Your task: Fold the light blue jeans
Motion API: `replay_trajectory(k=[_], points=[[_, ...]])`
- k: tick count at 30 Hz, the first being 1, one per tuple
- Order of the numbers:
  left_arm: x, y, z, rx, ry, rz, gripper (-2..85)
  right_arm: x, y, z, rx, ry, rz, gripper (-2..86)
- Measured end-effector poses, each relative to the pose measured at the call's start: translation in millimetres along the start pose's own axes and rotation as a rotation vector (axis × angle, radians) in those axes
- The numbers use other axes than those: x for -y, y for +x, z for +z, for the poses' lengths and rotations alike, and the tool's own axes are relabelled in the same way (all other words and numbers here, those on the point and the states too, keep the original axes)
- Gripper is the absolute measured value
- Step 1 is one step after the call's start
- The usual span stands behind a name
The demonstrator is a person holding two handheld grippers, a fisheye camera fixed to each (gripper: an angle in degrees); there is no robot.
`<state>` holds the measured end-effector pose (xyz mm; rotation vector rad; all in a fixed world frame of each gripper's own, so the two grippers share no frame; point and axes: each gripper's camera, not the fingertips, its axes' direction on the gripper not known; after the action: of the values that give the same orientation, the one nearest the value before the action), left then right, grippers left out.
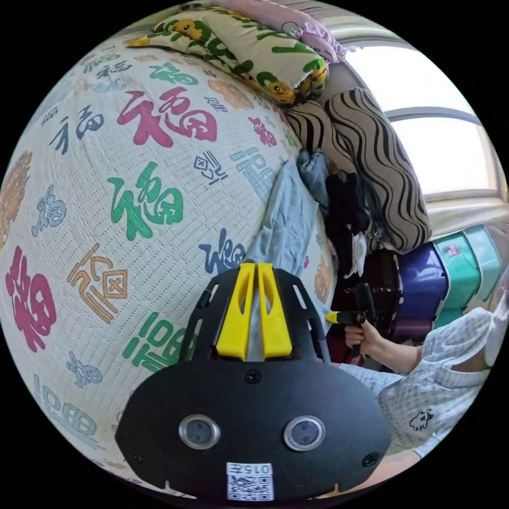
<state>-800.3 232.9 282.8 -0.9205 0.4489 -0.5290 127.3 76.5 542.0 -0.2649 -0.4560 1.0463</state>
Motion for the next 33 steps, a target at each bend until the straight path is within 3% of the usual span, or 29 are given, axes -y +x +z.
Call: replay_trajectory(k=[3,6,11,14,18,22,27,33], points=[[-7.9,4.5,14.3,0.116,-0.055,0.026,0.1,11.6,3.5,8.2,-0.107,-0.066,0.012,0.3],[-18.2,1.2,16.2,0.042,-0.04,-0.022,1.6,9.7,-5.3,2.9,-0.094,-0.068,0.025,1.6],[-92.8,13.2,-44.2,0.12,0.034,-0.079,5.9,-3.4,-52.8,-10.6,-0.135,-0.065,-0.068,4.2],[-190.9,14.7,-96.6,0.293,0.107,-0.253,8.2,-9.9,-102.7,20.1,-0.223,-0.224,-0.227,4.8],[-364.1,-6.0,-128.5,0.408,0.155,-0.753,12.5,-23.2,-166.2,103.1,-0.276,-0.457,-0.466,8.4],[-478.5,-13.8,-104.7,0.174,0.303,-0.953,12.0,-36.0,-220.5,170.2,-0.346,-0.542,-0.625,8.6],[-510.8,-24.2,-68.0,-0.031,0.339,-0.906,7.1,-63.9,-262.4,247.3,-0.517,-0.724,-0.76,8.9],[-538.5,3.4,-119.2,0.151,0.286,-0.715,0.5,-83.4,-311.9,309.9,-0.586,-0.819,-0.771,8.6]])
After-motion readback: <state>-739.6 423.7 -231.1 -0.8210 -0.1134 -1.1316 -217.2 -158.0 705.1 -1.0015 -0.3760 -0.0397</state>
